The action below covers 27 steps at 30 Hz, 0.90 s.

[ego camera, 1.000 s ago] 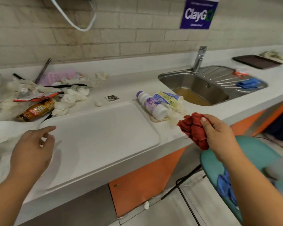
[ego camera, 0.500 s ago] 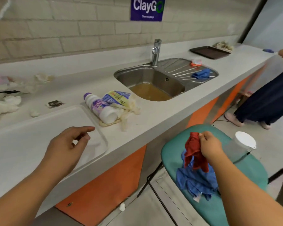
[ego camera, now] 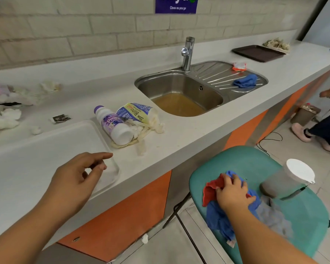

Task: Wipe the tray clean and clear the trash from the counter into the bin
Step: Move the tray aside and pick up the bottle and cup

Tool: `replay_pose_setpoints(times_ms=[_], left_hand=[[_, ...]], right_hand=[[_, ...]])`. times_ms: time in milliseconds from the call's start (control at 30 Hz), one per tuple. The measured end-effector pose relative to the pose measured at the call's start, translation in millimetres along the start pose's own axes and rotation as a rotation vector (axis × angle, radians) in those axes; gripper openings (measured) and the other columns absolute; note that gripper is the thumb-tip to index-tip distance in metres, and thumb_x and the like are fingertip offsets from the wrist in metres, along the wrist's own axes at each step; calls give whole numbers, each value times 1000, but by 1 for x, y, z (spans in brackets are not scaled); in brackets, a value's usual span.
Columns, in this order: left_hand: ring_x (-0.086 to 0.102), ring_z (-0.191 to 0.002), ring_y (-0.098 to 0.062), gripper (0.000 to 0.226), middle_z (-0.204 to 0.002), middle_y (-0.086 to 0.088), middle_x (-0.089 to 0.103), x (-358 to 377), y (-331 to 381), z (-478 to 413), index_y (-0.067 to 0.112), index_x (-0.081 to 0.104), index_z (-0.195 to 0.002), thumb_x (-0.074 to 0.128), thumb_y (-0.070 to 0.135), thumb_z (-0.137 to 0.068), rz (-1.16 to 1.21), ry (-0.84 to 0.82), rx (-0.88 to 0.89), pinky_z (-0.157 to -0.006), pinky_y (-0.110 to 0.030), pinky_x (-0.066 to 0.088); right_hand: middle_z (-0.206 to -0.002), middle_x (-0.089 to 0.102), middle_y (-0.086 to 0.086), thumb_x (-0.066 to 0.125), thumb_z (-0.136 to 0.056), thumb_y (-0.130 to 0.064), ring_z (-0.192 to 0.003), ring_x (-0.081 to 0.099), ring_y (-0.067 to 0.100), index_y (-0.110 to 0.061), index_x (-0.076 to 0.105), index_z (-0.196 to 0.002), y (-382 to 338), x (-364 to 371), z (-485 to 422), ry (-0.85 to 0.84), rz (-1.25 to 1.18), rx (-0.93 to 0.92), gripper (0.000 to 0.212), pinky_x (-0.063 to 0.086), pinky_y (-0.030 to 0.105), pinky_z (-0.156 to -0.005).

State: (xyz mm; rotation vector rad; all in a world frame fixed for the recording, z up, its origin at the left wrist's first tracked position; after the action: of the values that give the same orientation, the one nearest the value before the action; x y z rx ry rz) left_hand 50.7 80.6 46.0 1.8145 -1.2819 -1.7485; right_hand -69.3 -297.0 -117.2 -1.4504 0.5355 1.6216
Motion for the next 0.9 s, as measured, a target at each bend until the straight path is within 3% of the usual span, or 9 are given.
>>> replay_pose_setpoints(times_ms=[67, 167, 267, 367, 433, 567, 767, 900], left_hand=[[55, -78, -9, 31, -96, 22, 61, -15, -6, 5, 48, 64, -101, 55, 20, -91, -14, 42, -31, -64, -9, 41], [55, -84, 0, 30, -94, 21, 62, -41, -19, 15, 46, 64, -102, 55, 19, -92, -32, 123, -94, -64, -6, 39], [52, -87, 10, 29, -94, 17, 63, -72, -35, 25, 44, 64, -103, 54, 19, -92, -93, 217, -168, -64, -2, 37], [54, -88, 1, 26, -102, 12, 63, -103, -55, 38, 40, 62, -108, 53, 21, -92, -186, 262, -249, -74, -14, 39], [53, -91, -6, 25, -107, 6, 62, -120, -68, 48, 35, 63, -112, 52, 23, -93, -237, 289, -322, -79, -25, 39], [51, -91, -8, 27, -103, 7, 57, -139, -83, 65, 28, 63, -116, 51, 21, -93, -328, 299, -368, -80, -25, 38], [52, -93, -13, 35, -114, -1, 58, -168, -121, 86, 23, 58, -124, 57, 21, -90, -386, 250, -526, -85, -30, 42], [52, -116, -26, 41, -127, -8, 55, -186, -145, 95, 22, 56, -128, 61, 26, -87, -408, 236, -624, -101, -38, 39]], right_hand=[[-138, 41, 4, 56, -90, -32, -129, 32, 30, -28, 51, -128, -31, -18, 8, 210, -144, -117, 39, 32, 54, -100], [-112, 57, 8, 61, -88, -17, -106, 47, 32, -15, 65, -109, -93, -46, 33, 397, -402, -511, 21, 43, 45, -88], [-99, 56, -4, 57, -91, -13, -99, 48, 17, -17, 67, -100, -158, -66, 69, 314, -526, -811, 14, 38, 26, -85], [-96, 57, -5, 56, -92, -17, -91, 51, 12, -18, 66, -100, -210, -68, 104, 170, -491, -999, 13, 41, 24, -80], [-98, 58, -2, 56, -91, -19, -91, 54, 14, -17, 64, -104, -234, -63, 119, 69, -443, -1031, 15, 45, 27, -81], [-108, 59, 4, 56, -91, -23, -95, 57, 19, -17, 60, -112, -268, -47, 133, -48, -292, -986, 22, 48, 34, -84], [-116, 57, 9, 55, -92, -24, -101, 59, 25, -14, 56, -116, -298, -34, 144, -54, -144, -906, 26, 46, 30, -83], [-123, 49, 10, 53, -94, -23, -105, 58, 26, -12, 50, -123, -306, -31, 151, -27, -40, -861, 31, 46, 31, -85]])
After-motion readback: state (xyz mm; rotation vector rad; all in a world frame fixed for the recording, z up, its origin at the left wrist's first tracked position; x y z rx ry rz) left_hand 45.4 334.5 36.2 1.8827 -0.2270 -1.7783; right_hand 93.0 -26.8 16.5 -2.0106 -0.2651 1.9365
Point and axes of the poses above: each hand's wrist, its own z-axis away from the middle knuckle, its own x-axis out of the palm, y = z × x, the point moved 3 cm from there along -z, towards the middle knuckle
